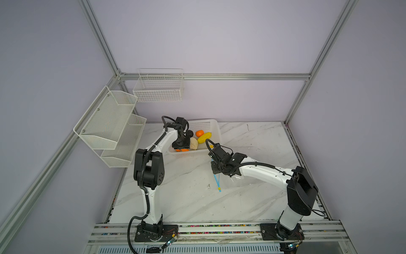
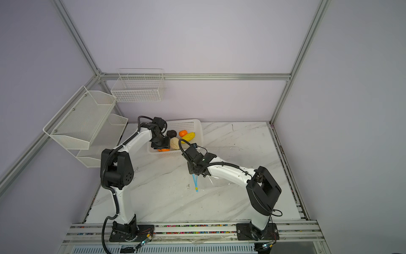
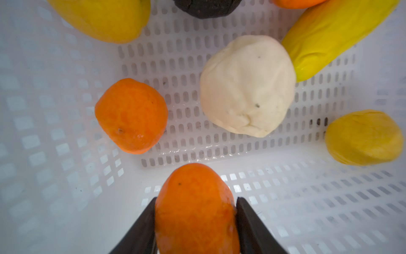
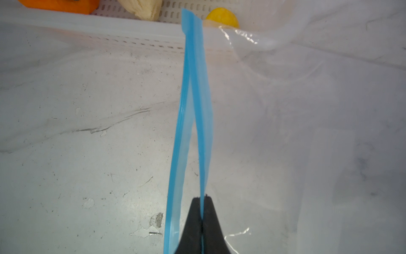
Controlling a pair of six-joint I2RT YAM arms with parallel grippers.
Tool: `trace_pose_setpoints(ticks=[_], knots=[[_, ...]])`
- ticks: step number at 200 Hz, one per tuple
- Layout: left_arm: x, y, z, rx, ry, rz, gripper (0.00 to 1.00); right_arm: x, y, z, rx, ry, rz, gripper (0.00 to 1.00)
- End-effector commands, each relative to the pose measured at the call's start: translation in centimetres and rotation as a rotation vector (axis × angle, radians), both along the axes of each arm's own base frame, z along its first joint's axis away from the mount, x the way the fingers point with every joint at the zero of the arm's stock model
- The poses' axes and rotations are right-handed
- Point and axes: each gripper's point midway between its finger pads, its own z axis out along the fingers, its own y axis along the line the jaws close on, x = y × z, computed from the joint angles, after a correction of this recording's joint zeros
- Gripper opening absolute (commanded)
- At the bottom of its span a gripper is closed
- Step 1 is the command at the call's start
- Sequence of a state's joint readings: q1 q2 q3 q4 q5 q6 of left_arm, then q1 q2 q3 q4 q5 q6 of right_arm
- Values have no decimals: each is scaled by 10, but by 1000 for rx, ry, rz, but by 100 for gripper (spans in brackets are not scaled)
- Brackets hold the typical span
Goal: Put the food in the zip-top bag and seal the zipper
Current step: 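Lower the left gripper onto the nearest orange and close on it, then lift the orange with the left gripper and carry it toward the bag mouth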
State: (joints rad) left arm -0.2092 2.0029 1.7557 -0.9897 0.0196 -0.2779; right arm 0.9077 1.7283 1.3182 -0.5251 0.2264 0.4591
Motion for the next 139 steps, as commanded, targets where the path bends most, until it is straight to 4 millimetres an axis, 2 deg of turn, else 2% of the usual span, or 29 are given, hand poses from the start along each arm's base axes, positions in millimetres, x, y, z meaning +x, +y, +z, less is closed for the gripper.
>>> trace_pose_setpoints(ticks=[1, 41, 100, 139], knots=[[-7, -3, 22, -78, -50, 17, 51, 8, 6, 27, 68, -46, -16, 0], [-14, -7, 44, -148, -105, 24, 50, 10, 8, 33, 110, -38, -15, 0], [-26, -2, 74, -216, -191, 52, 47, 19, 10, 41, 175, -28, -23, 0], [-44, -32, 104, -443, -246, -2, 47, 26, 10, 53, 211, -45, -30, 0]])
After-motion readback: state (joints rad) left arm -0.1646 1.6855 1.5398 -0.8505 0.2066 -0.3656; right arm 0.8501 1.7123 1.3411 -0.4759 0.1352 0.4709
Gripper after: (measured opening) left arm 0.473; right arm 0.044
